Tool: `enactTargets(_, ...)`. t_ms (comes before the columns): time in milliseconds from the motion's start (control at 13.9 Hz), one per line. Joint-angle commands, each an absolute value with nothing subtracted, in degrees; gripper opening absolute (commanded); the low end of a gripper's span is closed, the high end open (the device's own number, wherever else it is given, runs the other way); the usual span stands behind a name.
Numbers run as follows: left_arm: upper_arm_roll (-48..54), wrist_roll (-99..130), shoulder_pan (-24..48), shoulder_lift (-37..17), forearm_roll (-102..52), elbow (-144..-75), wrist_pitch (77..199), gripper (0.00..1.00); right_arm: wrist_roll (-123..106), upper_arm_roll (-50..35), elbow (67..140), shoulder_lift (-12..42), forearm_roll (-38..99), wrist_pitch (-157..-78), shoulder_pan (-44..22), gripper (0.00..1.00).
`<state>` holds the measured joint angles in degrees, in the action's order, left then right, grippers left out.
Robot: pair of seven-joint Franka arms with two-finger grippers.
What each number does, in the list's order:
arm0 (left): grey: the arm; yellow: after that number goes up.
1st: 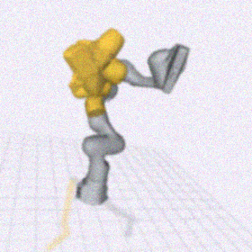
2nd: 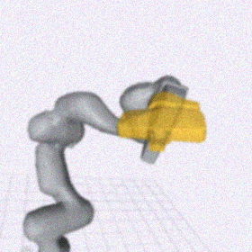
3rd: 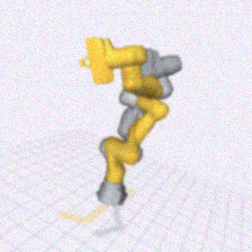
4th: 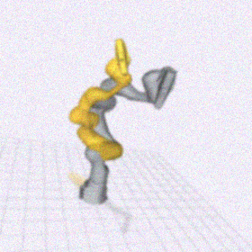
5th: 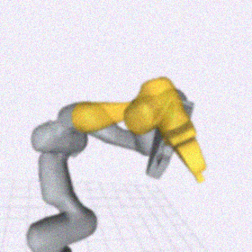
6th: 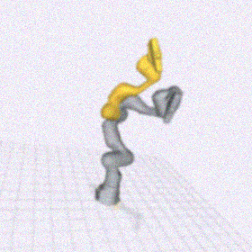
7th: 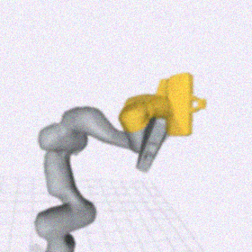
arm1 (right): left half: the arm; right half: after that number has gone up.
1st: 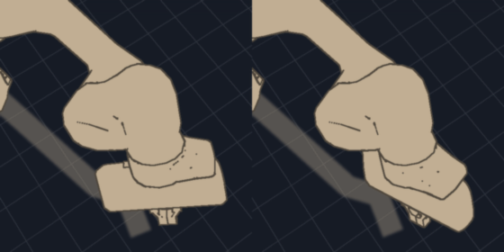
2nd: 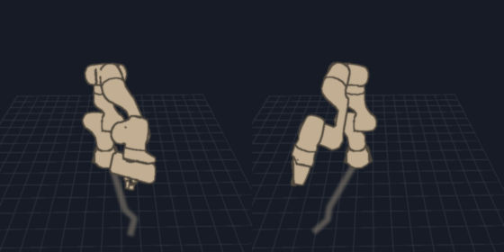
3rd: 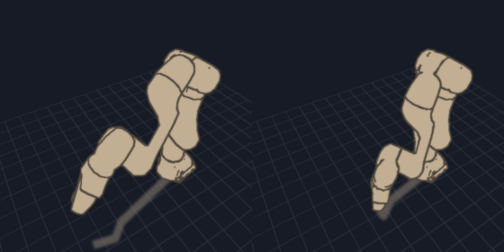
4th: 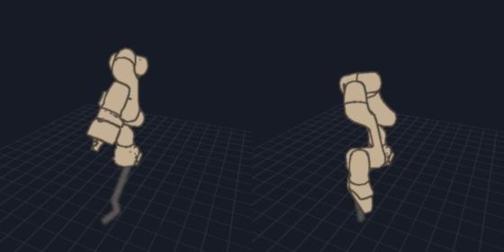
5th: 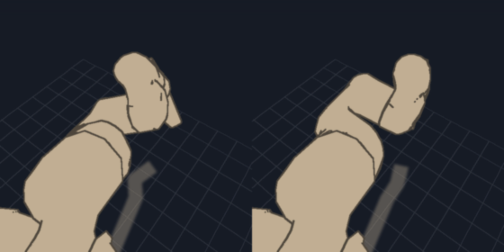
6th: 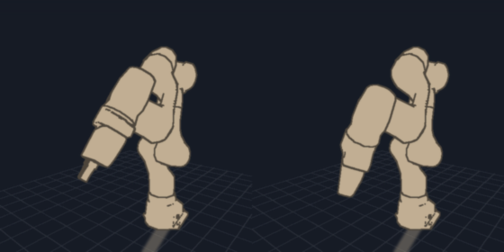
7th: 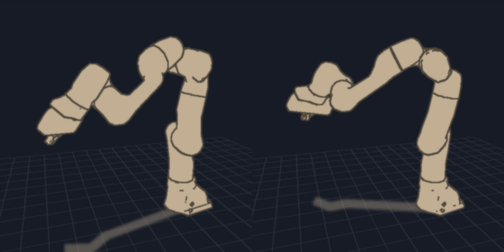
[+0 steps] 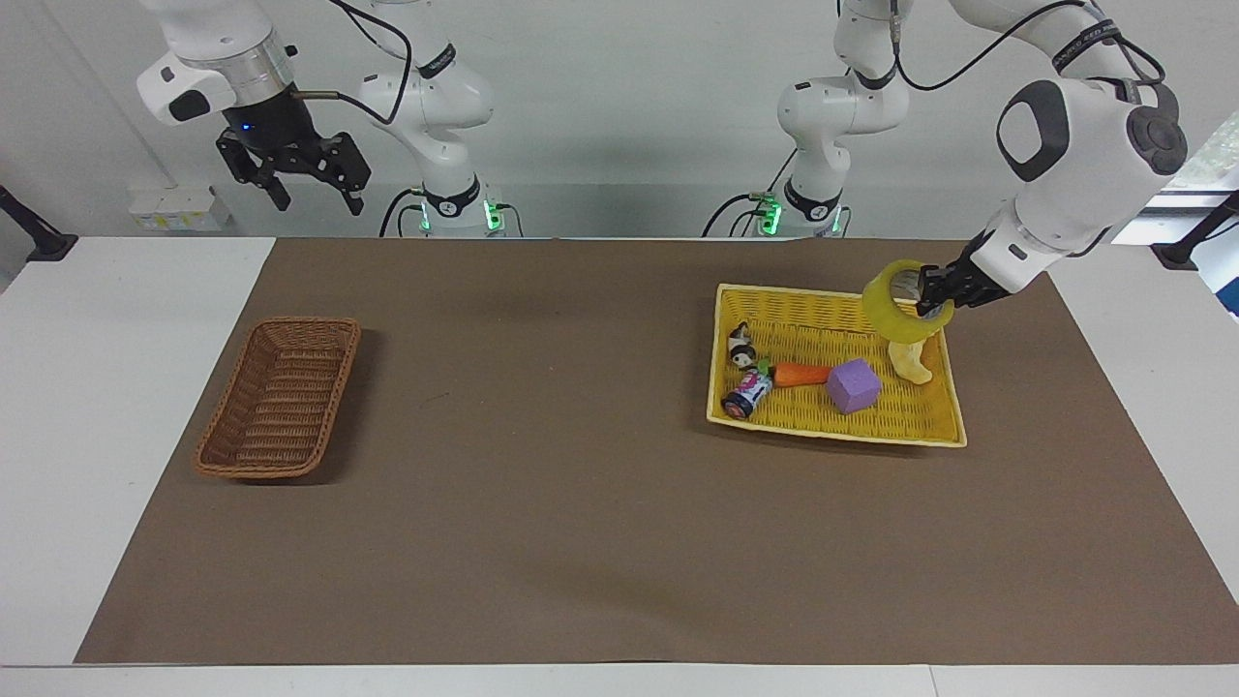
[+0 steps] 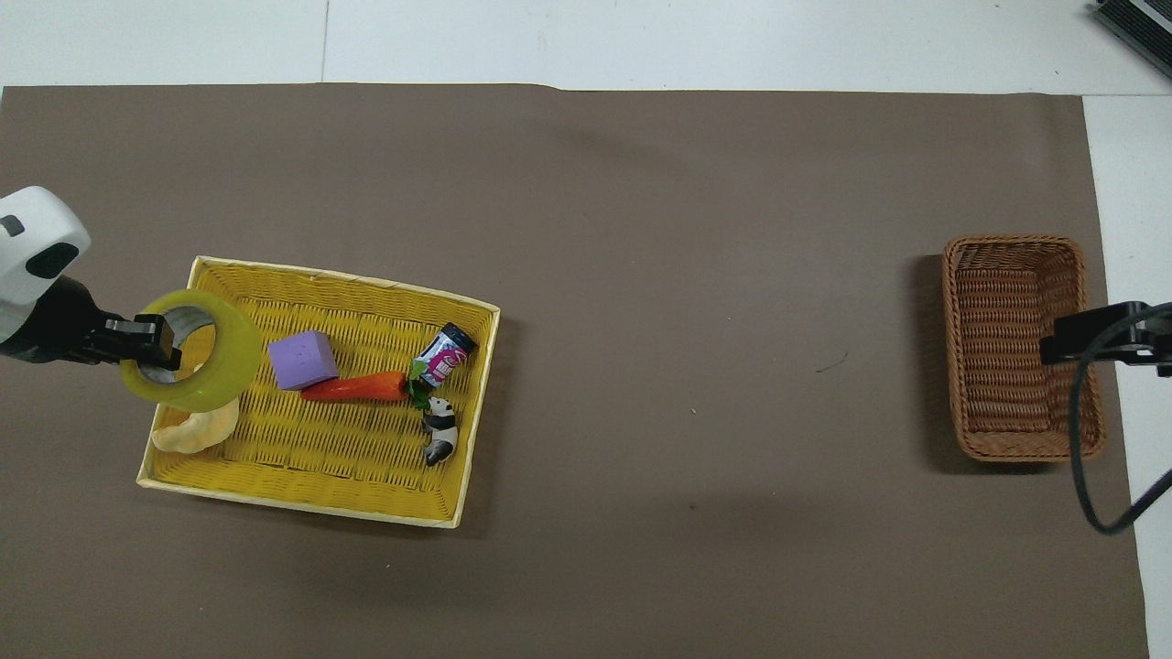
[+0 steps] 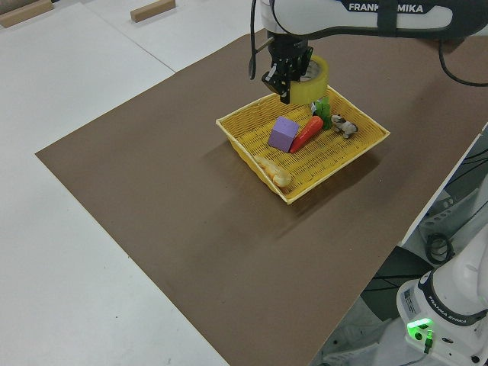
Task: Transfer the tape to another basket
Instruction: 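Grasp the tape roll with the left gripper and lift it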
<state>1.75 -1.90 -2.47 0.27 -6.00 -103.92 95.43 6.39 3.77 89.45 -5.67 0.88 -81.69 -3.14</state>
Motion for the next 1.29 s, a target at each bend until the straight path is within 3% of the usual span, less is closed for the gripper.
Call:
enactTargets(0,2.1,3.2,-2.0,0.3,-1.9,-100.0,92.6,0.0,5.3,3.3,91.1,-7.0,1.1,-82.4,-2.4,1.0)
enactTargets(503,3.5,8.1,1.0,0.7,-5.4,-100.2,91.5,0.0,4.7,2.4,91.6,-7.3,1.2,-83.3,-3.6,1.0)
enactTargets(934,3.5,22.8,14.7,1.2,-8.9,-101.0,98.1,0.0,5.5,2.2,95.8,-6.0,6.1,-95.2,-7.3,1.0)
enactTargets(1221,3.5,30.4,22.6,0.3,-11.9,-102.5,105.7,0.0,5.7,2.2,96.2,-2.4,7.9,-101.1,-10.0,1.0)
